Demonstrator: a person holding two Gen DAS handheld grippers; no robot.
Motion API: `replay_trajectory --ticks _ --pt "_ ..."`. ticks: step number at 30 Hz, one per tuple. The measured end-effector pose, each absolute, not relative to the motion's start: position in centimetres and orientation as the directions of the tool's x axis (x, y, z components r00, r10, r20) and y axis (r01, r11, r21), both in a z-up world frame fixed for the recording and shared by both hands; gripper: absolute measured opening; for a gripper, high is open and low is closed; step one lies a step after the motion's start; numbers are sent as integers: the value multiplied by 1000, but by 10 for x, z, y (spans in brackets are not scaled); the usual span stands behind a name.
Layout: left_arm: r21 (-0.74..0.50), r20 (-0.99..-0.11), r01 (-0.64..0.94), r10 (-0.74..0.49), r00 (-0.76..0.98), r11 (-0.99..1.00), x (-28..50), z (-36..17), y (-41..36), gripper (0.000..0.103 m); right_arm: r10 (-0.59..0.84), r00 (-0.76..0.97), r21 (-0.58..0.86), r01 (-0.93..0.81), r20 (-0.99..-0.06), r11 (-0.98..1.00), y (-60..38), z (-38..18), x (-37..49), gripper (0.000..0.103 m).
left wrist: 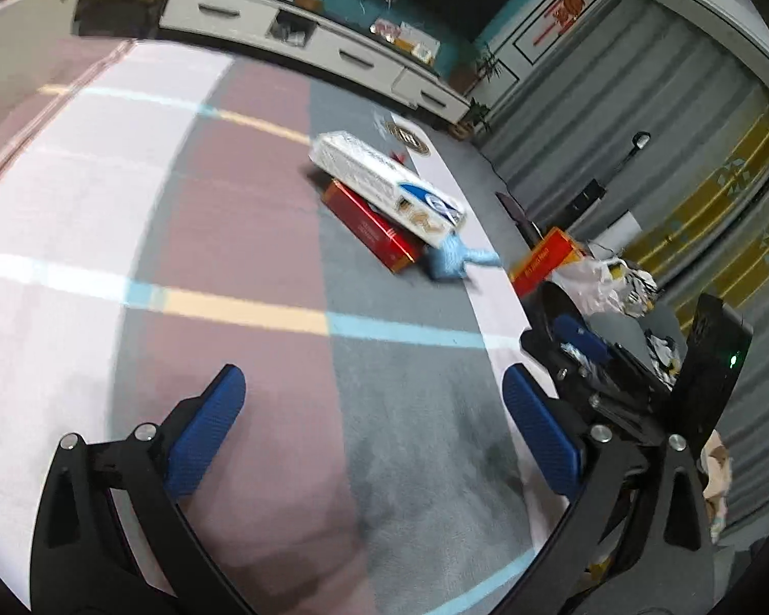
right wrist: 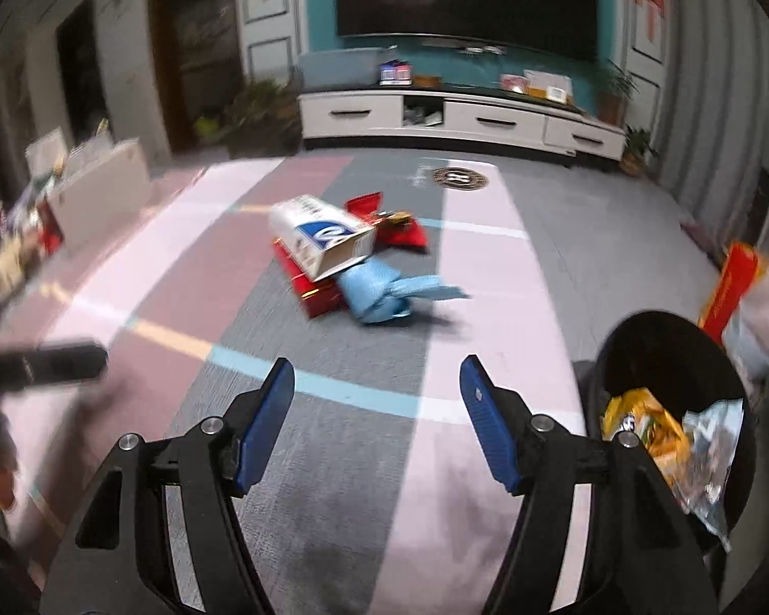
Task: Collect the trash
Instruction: 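Move both tools back over the table, then grasp the blue quilted cloth with the right tool while the left tool grasps the white-blue medicine box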
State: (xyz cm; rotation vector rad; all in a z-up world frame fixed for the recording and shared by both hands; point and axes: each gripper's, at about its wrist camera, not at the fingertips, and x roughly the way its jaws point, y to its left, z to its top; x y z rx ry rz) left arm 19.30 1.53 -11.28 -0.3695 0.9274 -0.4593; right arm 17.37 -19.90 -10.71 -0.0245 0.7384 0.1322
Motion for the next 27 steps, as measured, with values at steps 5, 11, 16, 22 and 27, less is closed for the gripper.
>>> replay_trajectory --ticks 5,11,16,22,27 --pt "-522 -682 154 -519 515 839 200 -115 30 100 121 714 25 -143 -690 989 -185 -114 189 66" --pt "-527 -683 121 -503 530 841 203 -114 44 100 127 694 15 -165 -708 986 -181 -117 224 66" --pt "-526 -696 98 -494 522 845 207 -119 50 100 91 661 -56 -198 -744 979 -179 -128 254 66" --pt "-529 -701 97 -499 510 843 210 -124 53 100 95 610 -57 -225 -787 973 -182 -143 283 66" --pt "-528 -707 101 -503 497 843 210 -126 50 100 78 599 -95 -252 -797 963 -177 -144 287 38"
